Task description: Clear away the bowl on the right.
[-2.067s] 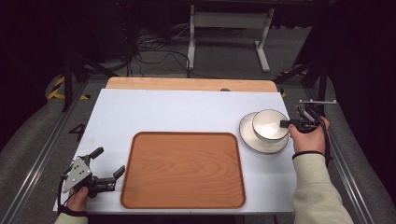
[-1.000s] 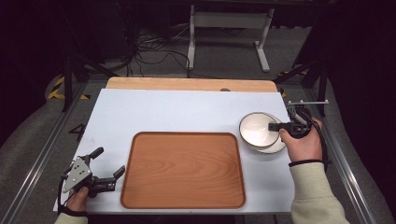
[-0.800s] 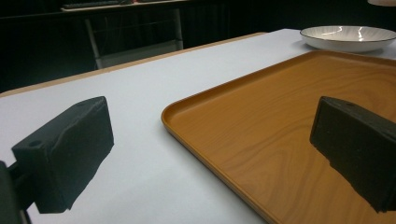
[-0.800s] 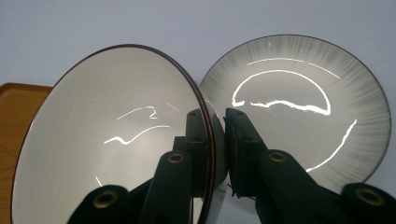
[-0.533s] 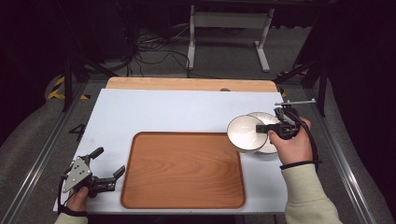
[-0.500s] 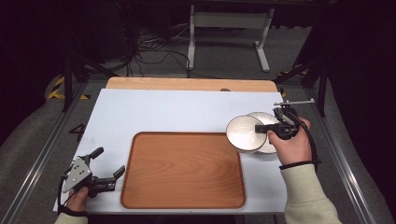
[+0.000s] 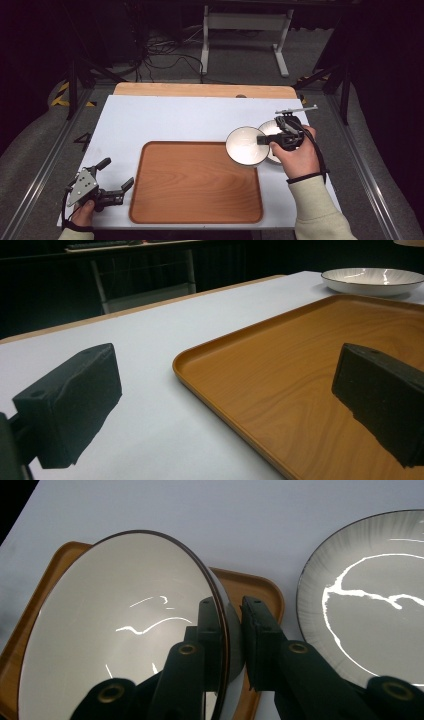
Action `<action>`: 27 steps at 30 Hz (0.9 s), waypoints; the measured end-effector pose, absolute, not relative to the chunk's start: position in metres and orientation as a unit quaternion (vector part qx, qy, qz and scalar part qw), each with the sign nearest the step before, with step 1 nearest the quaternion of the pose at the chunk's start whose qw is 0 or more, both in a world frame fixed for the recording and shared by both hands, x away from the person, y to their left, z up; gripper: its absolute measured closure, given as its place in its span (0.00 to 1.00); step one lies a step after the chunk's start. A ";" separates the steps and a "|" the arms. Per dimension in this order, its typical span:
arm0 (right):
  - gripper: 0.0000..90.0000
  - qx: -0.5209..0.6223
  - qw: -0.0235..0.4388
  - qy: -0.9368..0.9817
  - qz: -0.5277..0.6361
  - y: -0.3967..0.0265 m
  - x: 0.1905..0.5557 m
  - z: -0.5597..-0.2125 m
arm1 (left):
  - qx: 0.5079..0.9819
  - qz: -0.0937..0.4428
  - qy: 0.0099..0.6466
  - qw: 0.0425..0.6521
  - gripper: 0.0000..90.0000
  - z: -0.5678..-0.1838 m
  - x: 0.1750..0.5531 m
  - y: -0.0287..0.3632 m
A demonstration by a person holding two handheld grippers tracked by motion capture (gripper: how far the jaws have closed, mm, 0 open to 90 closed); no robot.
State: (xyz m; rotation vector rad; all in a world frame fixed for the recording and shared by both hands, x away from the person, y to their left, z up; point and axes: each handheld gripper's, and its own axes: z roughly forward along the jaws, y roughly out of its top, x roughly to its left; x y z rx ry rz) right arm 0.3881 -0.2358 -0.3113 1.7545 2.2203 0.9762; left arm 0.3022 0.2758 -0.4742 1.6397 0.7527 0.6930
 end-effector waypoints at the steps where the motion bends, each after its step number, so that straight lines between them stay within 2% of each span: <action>1: 0.89 0.583 0.072 0.742 0.323 -0.232 0.388 -0.311 | 0.698 0.295 0.321 0.568 0.00 -0.474 0.302 0.276; 27: 0.89 0.545 0.027 0.774 0.321 -0.168 0.393 -0.315 | 0.699 0.294 0.321 0.568 0.00 -0.474 0.302 0.276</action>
